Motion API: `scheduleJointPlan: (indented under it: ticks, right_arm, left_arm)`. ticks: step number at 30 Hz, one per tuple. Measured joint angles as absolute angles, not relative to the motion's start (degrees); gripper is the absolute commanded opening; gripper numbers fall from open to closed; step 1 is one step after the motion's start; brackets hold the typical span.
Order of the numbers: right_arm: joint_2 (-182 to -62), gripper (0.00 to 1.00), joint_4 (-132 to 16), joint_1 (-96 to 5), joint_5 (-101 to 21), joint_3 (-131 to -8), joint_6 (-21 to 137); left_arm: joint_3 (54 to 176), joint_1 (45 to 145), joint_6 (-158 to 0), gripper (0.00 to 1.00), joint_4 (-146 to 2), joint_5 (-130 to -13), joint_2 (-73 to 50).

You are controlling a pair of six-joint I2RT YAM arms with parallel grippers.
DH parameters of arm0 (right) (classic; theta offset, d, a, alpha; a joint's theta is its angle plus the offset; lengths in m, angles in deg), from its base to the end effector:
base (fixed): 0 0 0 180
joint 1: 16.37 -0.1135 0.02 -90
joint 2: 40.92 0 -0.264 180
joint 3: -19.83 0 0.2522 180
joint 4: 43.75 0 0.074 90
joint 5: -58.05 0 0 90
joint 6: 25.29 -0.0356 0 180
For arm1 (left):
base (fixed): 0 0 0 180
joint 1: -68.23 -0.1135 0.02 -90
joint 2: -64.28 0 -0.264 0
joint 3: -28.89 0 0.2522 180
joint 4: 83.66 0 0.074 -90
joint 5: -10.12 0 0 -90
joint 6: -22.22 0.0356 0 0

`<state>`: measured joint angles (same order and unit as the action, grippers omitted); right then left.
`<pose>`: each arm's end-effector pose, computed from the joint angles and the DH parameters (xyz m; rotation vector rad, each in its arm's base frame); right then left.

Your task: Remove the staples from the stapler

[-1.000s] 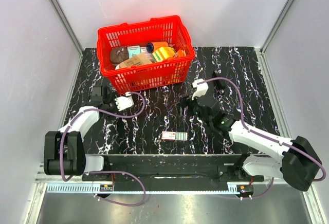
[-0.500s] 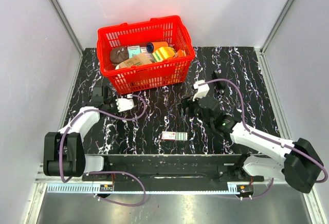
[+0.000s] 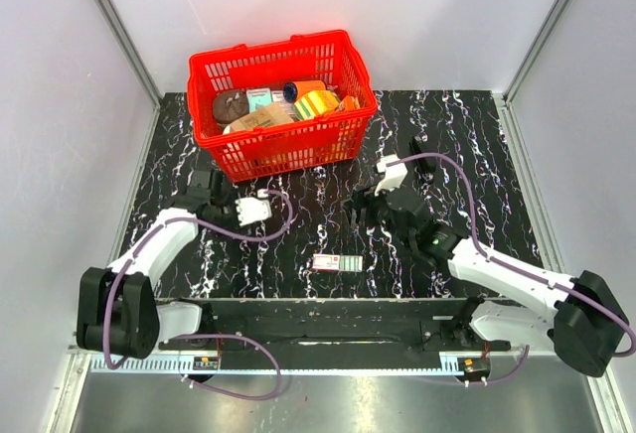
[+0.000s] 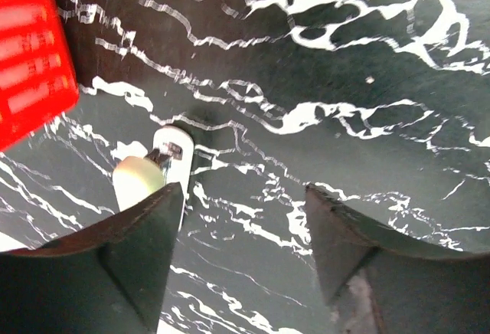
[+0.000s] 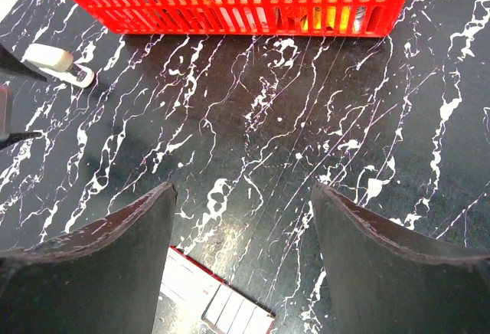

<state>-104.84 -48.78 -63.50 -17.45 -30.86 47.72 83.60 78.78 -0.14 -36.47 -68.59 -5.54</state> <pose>0.1783 0.1790 0.2589 -0.3261 1.8853 0.5259 0.2180 -0.0477 0.1991 1.7044 1.9962 0.0813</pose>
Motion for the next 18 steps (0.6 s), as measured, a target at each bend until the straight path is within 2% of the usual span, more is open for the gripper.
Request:
scheduleJointPlan:
  ticks: [9, 18]
  right_arm:
    - [-103.76, 0.78, -48.74, -63.53, -17.51, -30.25, 47.54]
    - [-103.83, 0.78, -48.28, -63.77, -17.91, -30.22, 47.10]
  left_arm:
    - [89.15, 67.78, 2.35, 0.80, -36.60, -68.21, -10.48]
    - [89.24, 65.44, 2.61, 0.80, -42.87, -68.28, -18.39]
